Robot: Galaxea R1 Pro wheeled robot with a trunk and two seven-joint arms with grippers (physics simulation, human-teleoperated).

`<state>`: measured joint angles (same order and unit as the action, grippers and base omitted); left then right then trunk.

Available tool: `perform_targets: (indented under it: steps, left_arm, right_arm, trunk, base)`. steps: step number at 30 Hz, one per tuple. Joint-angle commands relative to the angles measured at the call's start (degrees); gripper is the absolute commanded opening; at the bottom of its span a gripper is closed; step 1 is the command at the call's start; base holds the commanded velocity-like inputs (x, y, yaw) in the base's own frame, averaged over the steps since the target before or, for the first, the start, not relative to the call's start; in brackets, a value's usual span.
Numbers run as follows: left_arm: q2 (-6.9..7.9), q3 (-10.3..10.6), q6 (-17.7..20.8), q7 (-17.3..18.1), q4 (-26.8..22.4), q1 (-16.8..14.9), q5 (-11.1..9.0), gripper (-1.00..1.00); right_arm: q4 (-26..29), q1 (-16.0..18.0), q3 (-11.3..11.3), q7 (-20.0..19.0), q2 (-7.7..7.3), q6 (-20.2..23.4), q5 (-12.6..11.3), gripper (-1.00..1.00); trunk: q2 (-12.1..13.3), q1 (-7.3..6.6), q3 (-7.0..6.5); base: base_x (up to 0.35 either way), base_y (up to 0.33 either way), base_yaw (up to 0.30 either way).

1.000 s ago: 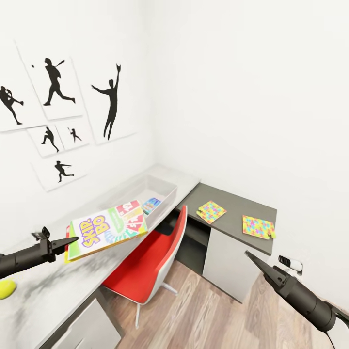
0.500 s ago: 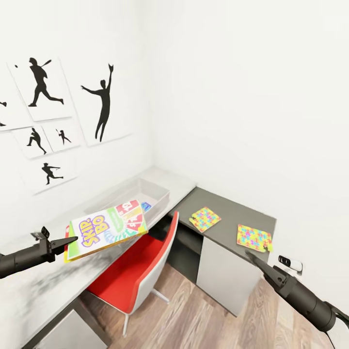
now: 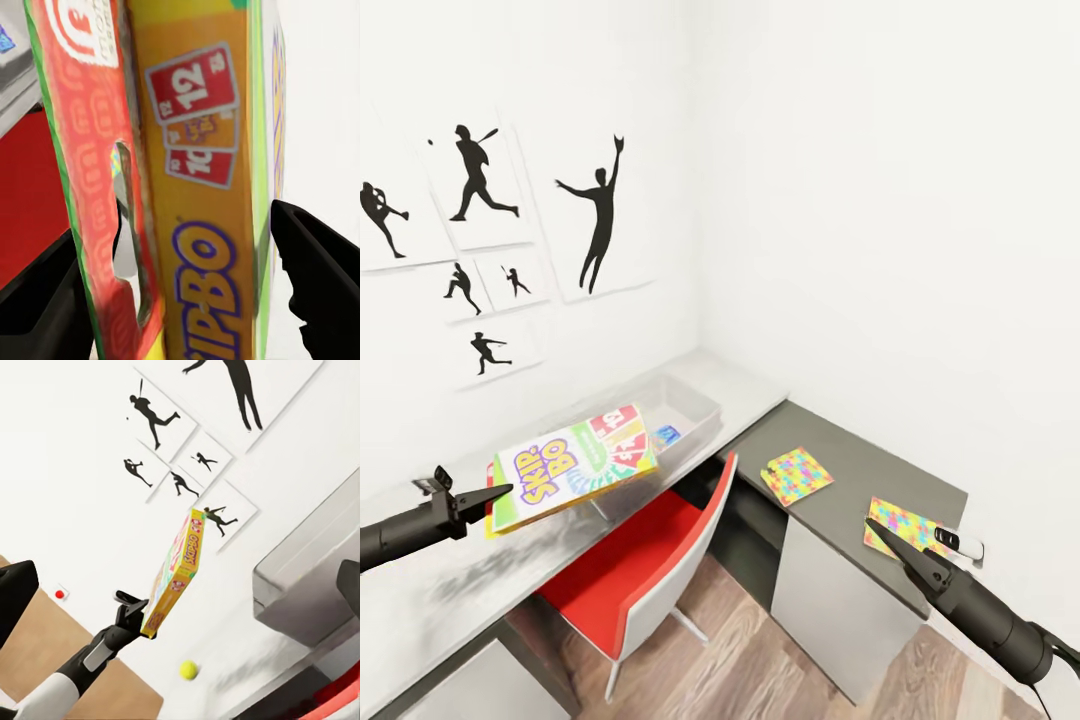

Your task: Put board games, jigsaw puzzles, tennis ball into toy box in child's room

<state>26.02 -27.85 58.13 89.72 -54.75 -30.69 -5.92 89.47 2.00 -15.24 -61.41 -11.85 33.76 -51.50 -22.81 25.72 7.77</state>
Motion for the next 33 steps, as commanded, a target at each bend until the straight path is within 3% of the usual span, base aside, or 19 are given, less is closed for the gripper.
perform_targets:
  steps: [1, 15, 33]
  left_arm:
    - [-0.01, -0.08, 0.58, 0.28, 0.0, -0.07, 0.12, -1.0]
    - [-0.01, -0.37, 0.58, 0.28, 0.0, -0.03, 0.12, -1.0]
    - [-0.09, -0.37, 0.58, 0.28, 0.0, 0.02, 0.12, -1.0]
  right_arm:
    - [0.0, 0.03, -0.03, -0.01, -0.02, 0.43, -0.35, 1.0]
    - [0.0, 0.03, -0.05, -0.14, -0.11, 0.43, -0.35, 1.0]
    - [0.0, 0.03, 0.06, -0.18, -0.09, 0.43, -0.35, 1.0]
  trunk:
    - [-0.11, 0.06, 0.09]
    - [-0.11, 0.06, -0.94]
    - [-0.11, 0.06, -1.03]
  base:
    - [0.275, -0.151, 0.274]
    - [0.31, -0.021, 0.091]
    - [0.252, -0.041, 0.003]
